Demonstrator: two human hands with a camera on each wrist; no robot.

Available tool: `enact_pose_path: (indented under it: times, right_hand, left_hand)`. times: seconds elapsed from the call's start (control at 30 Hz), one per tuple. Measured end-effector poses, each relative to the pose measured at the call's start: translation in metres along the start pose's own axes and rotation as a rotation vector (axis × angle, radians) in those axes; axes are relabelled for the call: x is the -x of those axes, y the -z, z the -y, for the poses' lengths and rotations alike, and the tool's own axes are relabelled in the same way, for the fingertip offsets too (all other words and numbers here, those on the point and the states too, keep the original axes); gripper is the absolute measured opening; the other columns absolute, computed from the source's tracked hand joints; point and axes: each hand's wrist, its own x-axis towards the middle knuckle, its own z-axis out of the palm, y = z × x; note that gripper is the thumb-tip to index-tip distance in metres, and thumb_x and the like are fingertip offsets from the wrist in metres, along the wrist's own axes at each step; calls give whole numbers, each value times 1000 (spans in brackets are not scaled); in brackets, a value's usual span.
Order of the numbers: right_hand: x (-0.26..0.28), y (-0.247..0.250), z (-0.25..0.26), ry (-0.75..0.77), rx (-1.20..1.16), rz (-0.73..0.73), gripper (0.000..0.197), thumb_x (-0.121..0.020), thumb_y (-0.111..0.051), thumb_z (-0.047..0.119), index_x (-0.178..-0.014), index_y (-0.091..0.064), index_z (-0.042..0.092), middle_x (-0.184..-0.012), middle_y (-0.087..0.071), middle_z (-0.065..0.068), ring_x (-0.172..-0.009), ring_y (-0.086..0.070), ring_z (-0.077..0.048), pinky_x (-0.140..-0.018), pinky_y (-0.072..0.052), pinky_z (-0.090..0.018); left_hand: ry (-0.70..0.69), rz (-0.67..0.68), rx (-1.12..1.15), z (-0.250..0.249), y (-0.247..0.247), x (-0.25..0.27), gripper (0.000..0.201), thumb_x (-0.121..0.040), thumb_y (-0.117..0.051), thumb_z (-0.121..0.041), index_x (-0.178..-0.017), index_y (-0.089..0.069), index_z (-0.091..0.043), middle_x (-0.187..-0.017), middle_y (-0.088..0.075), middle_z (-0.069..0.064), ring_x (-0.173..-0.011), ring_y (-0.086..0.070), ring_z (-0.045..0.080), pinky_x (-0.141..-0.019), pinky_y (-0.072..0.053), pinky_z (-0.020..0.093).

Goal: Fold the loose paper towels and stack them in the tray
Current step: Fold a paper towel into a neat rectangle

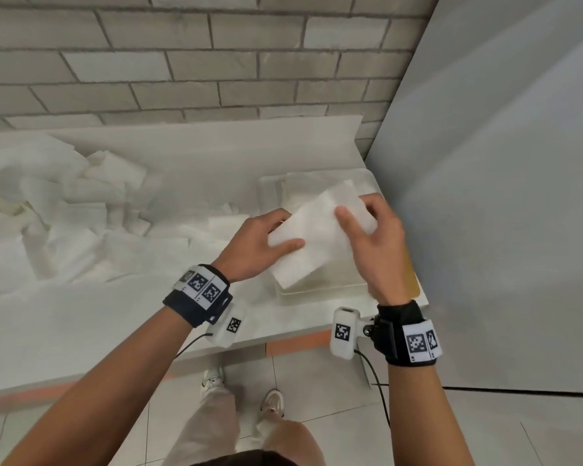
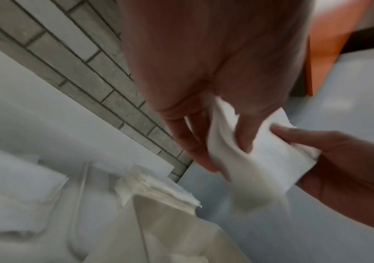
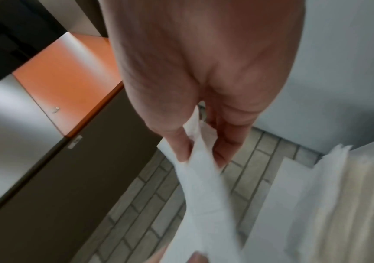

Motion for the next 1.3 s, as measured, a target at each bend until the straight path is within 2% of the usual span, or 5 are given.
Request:
enact_pose_path:
  times: [0.23,0.47,0.67,0.87,1.3]
  right_hand:
    - [15,3,-84,-44,416,-64,41,-100,-72,8,-134,-52,22,-106,-67,5,-88,-66,-16,-78,-56,-35]
    - [14,-23,-117,-69,1111,111,12,-95,-70,8,-97,-73,20,-81,-72,-3,-102,-63,-32,-81,-46,-41]
    - [10,-25,-77,-113,1065,111,19,-101,-69,26,-118,-77,22,-108,-78,-6,-122,-61,-35,-97,-50,-45]
    - [19,-95,-4,90,785,149,10,-103,-66,24,-110,-73,23,-100,-75,-3,-95,-63,-26,-68,-50,-36]
    - [39,-261,-30,-205,532,389,17,-101,-68,27,-117,-66,23,-115,-71,-1,-108,-71,-26,-89,-60,-42]
  left_hand:
    - [105,-146,-245,38,-49,-2,44,-101,-69,-28,-136,-44,-32,-69,-55,-1,-67,-55,14,-61,-46,29]
    - [-75,-128,-529,59,-66,0,43,-93,-74,-15,-133,-58,-15,-102,-60,6,-98,-56,28,-79,-53,40]
    - [15,-308,-560,124,13,7,18,-90,-71,-3,-106,-67,-9,-105,-60,7,-98,-57,27,-82,-54,40]
    - [82,70,-772,193,91,-17,74,-77,-78,-2,-145,-52,-15,-164,-38,7,-152,-35,37,-109,-46,54]
    - [60,-19,-433,196,152,-47,10,-104,-64,-19,-107,-72,-14,-96,-77,4,-91,-70,21,-92,-58,38]
